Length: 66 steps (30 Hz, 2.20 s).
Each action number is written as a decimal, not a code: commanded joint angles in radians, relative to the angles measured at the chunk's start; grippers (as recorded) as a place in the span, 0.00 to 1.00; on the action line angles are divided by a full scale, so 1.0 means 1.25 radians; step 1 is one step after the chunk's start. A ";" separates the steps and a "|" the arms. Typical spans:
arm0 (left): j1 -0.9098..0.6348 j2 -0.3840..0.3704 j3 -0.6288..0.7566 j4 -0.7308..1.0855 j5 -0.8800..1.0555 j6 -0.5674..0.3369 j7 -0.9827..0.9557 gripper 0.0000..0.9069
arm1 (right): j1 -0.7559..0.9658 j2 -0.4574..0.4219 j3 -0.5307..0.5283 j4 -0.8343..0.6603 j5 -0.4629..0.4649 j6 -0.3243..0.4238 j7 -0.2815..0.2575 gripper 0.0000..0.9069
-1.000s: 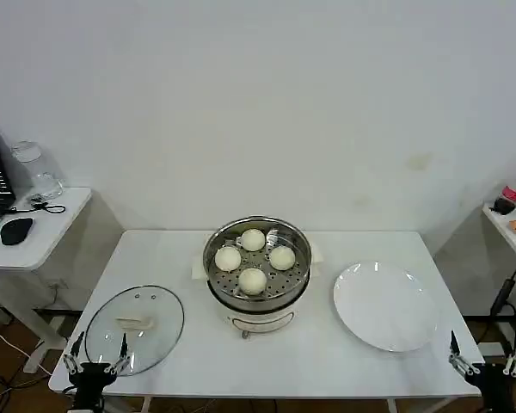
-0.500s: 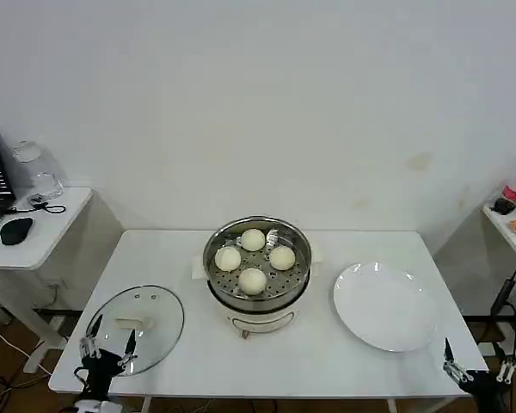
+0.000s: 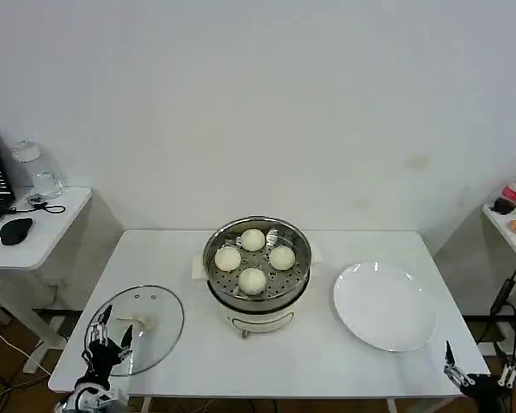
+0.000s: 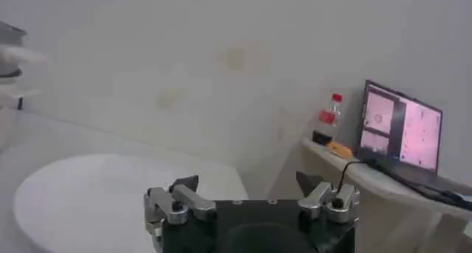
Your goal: Take steamed baozi put them in steamer then cover it.
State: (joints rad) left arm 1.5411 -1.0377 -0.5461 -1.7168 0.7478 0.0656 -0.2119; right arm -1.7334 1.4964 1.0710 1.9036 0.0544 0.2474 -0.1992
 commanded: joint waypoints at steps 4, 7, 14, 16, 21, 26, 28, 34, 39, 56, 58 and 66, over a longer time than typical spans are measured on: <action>-0.079 0.021 0.030 0.076 0.089 0.026 0.035 1.00 | -0.004 0.005 0.000 0.005 -0.003 0.002 0.000 1.00; -0.092 0.021 0.038 0.089 0.095 0.026 0.036 1.00 | -0.005 0.004 0.002 0.006 -0.002 0.002 0.000 1.00; -0.125 0.029 0.045 0.110 0.097 0.029 0.039 1.00 | -0.002 0.005 0.003 0.000 -0.003 0.004 -0.001 1.00; -0.133 0.032 0.047 0.115 0.098 0.028 0.039 1.00 | -0.002 0.005 0.001 -0.001 -0.005 0.005 -0.001 1.00; -0.156 0.037 0.061 0.134 0.105 0.029 0.042 1.00 | 0.001 0.006 0.000 -0.001 -0.006 0.004 -0.002 1.00; -0.173 0.036 0.074 0.150 0.114 0.028 0.042 1.00 | 0.000 0.006 0.002 -0.001 -0.004 0.006 -0.002 1.00; -0.184 0.032 0.077 0.157 0.121 0.026 0.041 1.00 | -0.001 0.006 0.003 -0.001 -0.004 0.008 -0.002 1.00; -0.189 0.021 0.089 0.167 0.138 0.017 0.037 0.00 | 0.000 0.007 0.003 -0.001 -0.004 0.008 -0.002 1.00; -0.185 0.012 0.091 0.172 0.157 0.002 0.033 0.00 | 0.001 0.006 0.004 -0.003 -0.003 0.008 -0.002 1.00; -0.171 -0.018 0.069 0.164 0.184 -0.018 -0.005 0.00 | -0.002 0.004 0.005 0.004 -0.002 0.012 -0.002 1.00; -0.166 -0.023 0.060 0.157 0.202 -0.022 -0.018 0.00 | -0.002 0.004 0.004 0.005 -0.003 0.012 -0.002 1.00; -0.121 -0.052 -0.001 0.060 0.267 -0.004 -0.070 0.00 | 0.000 0.001 -0.005 0.010 -0.009 0.011 -0.003 1.00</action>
State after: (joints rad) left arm 1.3505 -1.0795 -0.4868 -1.5380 1.0096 0.0402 -0.2394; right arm -1.7351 1.4996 1.0688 1.9159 0.0459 0.2623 -0.2028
